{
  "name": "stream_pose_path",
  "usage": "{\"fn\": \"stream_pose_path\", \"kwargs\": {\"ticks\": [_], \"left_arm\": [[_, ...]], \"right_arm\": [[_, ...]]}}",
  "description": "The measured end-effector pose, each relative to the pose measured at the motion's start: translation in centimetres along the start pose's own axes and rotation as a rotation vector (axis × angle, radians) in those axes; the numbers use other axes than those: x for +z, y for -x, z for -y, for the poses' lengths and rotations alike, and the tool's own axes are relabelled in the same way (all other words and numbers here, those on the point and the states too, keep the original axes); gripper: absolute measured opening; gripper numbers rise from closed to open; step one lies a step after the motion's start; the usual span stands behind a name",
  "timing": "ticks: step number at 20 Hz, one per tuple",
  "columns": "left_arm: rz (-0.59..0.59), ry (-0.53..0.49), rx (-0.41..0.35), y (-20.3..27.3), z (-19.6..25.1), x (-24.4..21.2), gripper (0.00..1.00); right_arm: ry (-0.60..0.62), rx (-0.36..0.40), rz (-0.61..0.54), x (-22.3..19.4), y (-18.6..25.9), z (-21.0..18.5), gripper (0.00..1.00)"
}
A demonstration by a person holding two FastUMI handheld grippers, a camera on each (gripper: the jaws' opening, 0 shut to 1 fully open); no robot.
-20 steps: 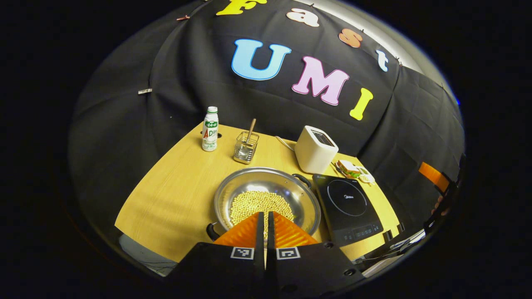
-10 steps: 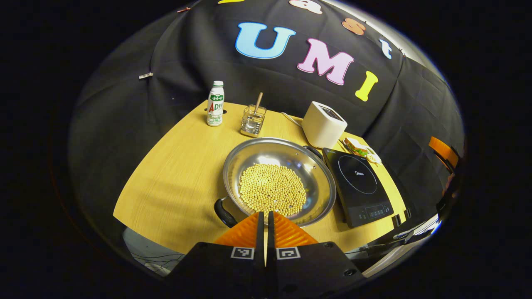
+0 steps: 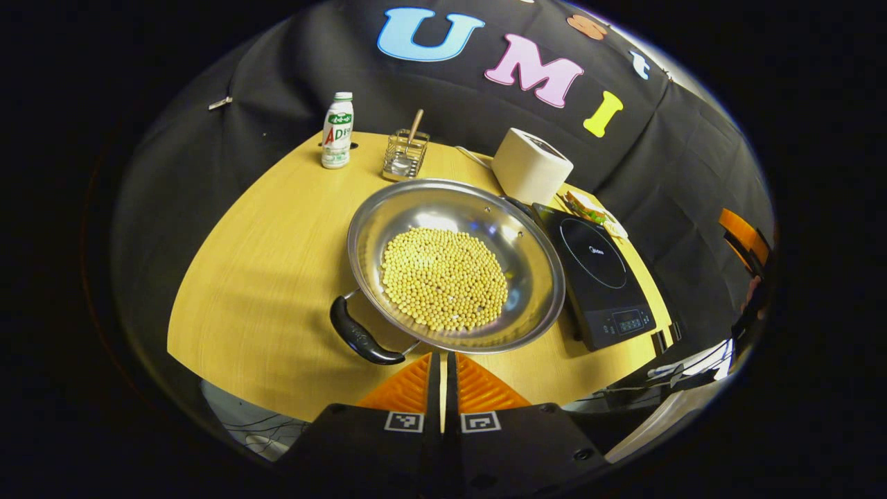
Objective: First push the handle of the pot to place it horizontally, then grasp the pot with both hands and set it on the induction cooktop.
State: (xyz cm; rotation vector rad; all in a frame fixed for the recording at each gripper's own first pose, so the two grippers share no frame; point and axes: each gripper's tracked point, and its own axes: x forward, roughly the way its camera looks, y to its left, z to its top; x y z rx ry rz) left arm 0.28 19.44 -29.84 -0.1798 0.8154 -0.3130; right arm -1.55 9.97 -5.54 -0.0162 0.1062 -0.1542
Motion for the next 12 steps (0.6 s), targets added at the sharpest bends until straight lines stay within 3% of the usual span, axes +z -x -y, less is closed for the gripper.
{"fn": "stream_pose_path", "kwargs": {"ticks": [12], "left_arm": [[-0.128, -0.072, 0.005, -2.7, -1.3, -0.7, 0.05]], "right_arm": [[0.005, -0.028, -0.032, -0.9, 0.1, 1.1, 0.98]]}}
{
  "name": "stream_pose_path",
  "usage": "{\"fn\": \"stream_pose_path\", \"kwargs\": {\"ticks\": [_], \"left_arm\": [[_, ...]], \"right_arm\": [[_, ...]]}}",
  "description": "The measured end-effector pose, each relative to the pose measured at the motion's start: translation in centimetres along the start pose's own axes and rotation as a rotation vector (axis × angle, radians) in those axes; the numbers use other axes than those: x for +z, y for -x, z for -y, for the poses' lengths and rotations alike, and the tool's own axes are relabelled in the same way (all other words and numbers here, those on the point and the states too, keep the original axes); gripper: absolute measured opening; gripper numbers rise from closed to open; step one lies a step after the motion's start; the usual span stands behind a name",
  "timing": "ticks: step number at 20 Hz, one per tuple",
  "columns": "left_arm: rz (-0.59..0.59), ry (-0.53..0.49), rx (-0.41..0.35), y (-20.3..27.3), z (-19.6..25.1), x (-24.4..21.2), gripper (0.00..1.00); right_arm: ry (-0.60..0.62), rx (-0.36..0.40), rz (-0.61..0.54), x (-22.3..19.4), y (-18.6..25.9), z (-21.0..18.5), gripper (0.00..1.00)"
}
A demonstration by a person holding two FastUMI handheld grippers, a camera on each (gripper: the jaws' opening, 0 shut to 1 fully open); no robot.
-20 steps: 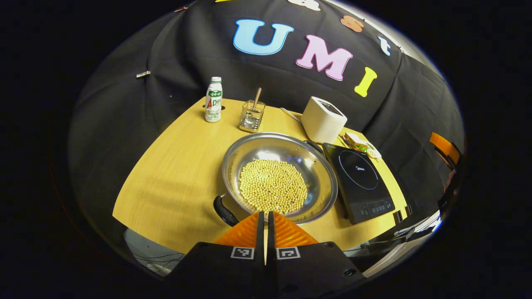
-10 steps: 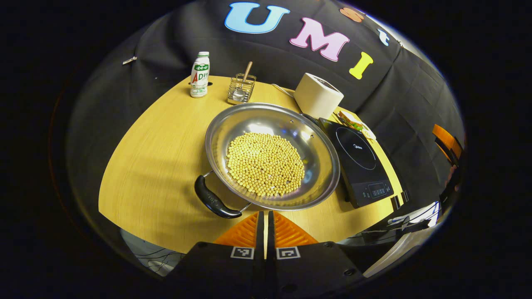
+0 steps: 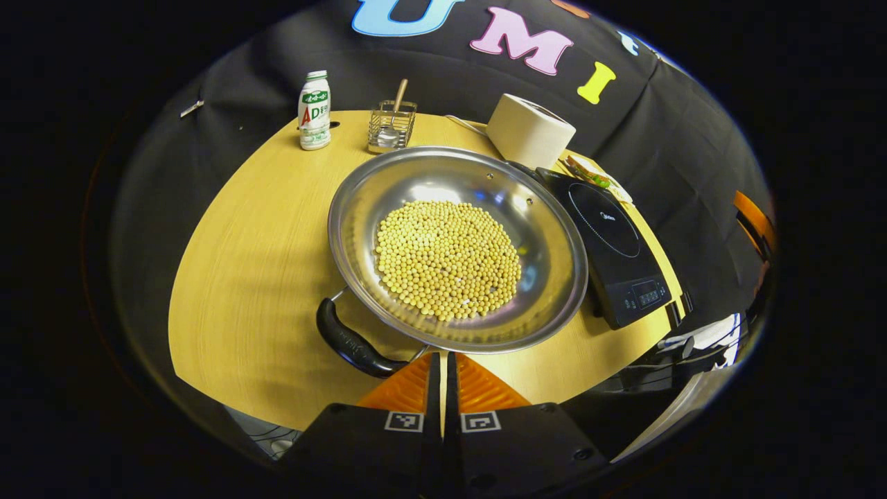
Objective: First push the handle of the pot to place it horizontally, then grasp the pot with both hands and set it on the induction cooktop.
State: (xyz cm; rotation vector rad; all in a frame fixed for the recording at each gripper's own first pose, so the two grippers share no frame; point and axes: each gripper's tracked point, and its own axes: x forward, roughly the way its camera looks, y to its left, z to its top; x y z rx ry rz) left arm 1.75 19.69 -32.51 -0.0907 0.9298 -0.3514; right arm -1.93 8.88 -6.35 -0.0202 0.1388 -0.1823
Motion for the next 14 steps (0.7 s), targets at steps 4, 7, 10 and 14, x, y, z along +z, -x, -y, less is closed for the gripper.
{"fn": "stream_pose_path", "kwargs": {"ticks": [4, 7, 10, 14], "left_arm": [[-0.007, -0.031, 0.049, -0.4, -1.5, 0.5, 0.03], [-0.025, -0.001, 0.063, -0.4, -2.1, 0.7, 0.05], [-0.034, -0.011, 0.084, -0.5, -2.8, 0.9, 0.05], [-0.044, -0.005, 0.105, -0.7, -3.9, 1.2, 0.05]], "right_arm": [[-0.005, -0.008, -0.011, -0.2, -0.1, 0.2, 0.98], [-0.01, -0.01, -0.021, -0.6, -0.5, 0.2, 0.98], [-0.014, -0.01, -0.034, -0.8, -0.6, 0.0, 0.99], [-0.008, -0.009, -0.03, -0.7, -0.8, -0.1, 0.99]]}}
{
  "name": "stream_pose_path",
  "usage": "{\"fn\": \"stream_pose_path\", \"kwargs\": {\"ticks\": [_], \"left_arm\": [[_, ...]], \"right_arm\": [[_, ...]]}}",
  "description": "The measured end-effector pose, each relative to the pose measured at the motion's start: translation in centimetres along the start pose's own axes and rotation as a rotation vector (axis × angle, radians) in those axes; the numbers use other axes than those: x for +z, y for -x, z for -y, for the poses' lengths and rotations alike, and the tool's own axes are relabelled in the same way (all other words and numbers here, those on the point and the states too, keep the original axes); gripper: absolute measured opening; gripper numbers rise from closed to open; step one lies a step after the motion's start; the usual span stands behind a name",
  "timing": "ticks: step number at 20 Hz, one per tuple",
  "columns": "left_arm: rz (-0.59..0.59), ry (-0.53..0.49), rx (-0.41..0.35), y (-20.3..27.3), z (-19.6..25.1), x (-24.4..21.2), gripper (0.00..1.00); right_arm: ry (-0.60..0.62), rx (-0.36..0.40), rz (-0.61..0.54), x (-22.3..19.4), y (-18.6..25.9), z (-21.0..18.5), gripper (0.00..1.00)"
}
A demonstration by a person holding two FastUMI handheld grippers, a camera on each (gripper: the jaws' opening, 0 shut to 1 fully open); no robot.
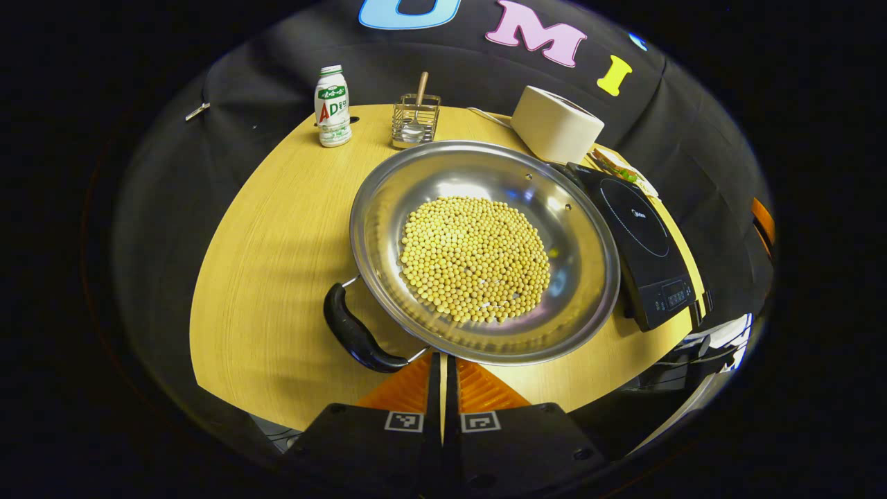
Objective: First push the handle of the pot to place it horizontally, then grasp the pot with both hands and set it on the induction cooktop.
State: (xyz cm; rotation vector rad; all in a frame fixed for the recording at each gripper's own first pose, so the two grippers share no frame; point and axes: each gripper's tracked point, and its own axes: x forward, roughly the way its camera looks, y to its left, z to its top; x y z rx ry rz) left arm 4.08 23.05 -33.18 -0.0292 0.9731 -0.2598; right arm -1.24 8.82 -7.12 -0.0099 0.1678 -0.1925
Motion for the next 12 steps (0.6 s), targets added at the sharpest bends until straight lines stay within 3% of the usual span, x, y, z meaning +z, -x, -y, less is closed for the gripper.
{"fn": "stream_pose_path", "kwargs": {"ticks": [12], "left_arm": [[0.016, 0.031, 0.067, -0.5, -3.9, 2.3, 0.05]], "right_arm": [[0.027, 0.003, -0.012, -0.3, -0.2, -0.6, 0.99]]}}
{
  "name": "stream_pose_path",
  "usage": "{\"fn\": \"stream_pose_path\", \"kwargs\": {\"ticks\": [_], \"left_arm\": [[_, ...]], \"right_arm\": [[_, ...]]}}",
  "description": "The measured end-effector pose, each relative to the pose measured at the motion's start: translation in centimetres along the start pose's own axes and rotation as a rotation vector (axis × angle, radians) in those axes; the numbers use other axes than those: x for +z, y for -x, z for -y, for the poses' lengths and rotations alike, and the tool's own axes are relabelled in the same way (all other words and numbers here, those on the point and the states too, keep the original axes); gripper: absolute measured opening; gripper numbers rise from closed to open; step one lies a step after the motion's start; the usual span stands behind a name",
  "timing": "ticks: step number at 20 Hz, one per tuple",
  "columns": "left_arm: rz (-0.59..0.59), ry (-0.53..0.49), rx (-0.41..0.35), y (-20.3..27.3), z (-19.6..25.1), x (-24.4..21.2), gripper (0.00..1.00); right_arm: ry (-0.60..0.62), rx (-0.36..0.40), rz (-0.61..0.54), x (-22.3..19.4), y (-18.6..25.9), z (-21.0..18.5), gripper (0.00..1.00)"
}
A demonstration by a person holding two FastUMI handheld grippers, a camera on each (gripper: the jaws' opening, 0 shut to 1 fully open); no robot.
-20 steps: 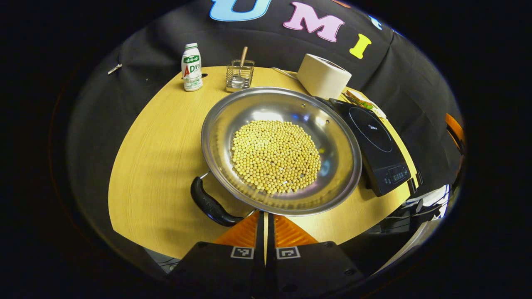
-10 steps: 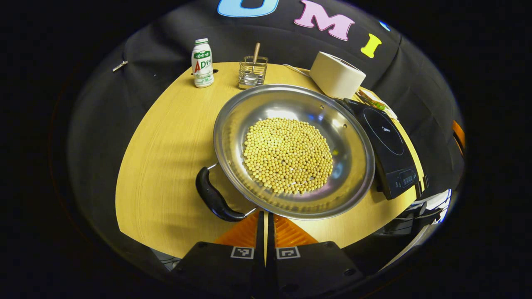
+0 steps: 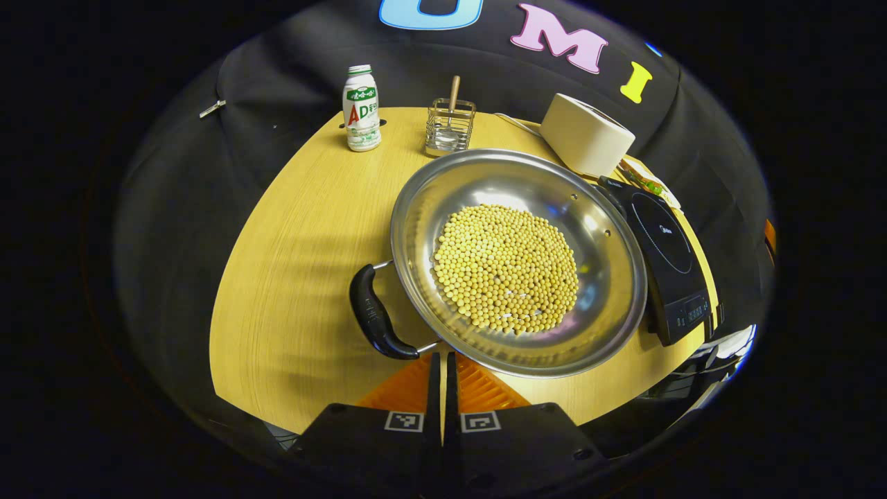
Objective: First push the handle of the pot to place it horizontally, then grasp the pot with both hands and set it on the induction cooktop.
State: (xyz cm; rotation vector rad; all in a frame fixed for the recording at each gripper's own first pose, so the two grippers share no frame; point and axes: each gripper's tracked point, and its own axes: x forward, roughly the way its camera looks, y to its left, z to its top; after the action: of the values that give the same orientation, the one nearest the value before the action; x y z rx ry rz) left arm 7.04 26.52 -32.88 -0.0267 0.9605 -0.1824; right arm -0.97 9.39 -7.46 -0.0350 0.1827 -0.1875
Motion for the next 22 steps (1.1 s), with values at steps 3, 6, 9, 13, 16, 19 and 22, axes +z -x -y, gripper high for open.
{"fn": "stream_pose_path", "kwargs": {"ticks": [3, 6, 9, 13, 16, 19, 22], "left_arm": [[0.007, 0.009, 0.015, -0.4, -1.1, 1.0, 0.05], [0.019, 0.028, 0.029, -0.9, -2.2, 2.1, 0.05], [0.027, 0.054, 0.034, -1.2, -3.0, 3.1, 0.05], [0.032, 0.038, 0.052, -1.6, -3.9, 4.2, 0.05], [0.038, 0.031, 0.065, -2.1, -4.7, 5.2, 0.05], [0.046, 0.038, 0.074, -2.5, -5.4, 6.0, 0.05], [0.056, 0.046, 0.076, -2.8, -6.0, 6.8, 0.05]], "right_arm": [[0.004, -0.002, -0.004, -0.1, -0.1, 0.0, 0.99], [0.001, -0.009, 0.0, 0.2, -0.1, 0.2, 0.99], [0.021, -0.014, 0.001, 0.2, -0.3, 0.1, 0.99], [0.044, -0.012, 0.005, 0.2, -0.2, -0.2, 0.99], [0.054, -0.014, 0.003, 0.2, -0.3, -0.3, 0.98], [0.051, -0.018, -0.013, -0.2, -0.5, -0.3, 0.98], [0.056, -0.023, -0.019, -0.4, -0.4, -0.2, 0.98]]}}
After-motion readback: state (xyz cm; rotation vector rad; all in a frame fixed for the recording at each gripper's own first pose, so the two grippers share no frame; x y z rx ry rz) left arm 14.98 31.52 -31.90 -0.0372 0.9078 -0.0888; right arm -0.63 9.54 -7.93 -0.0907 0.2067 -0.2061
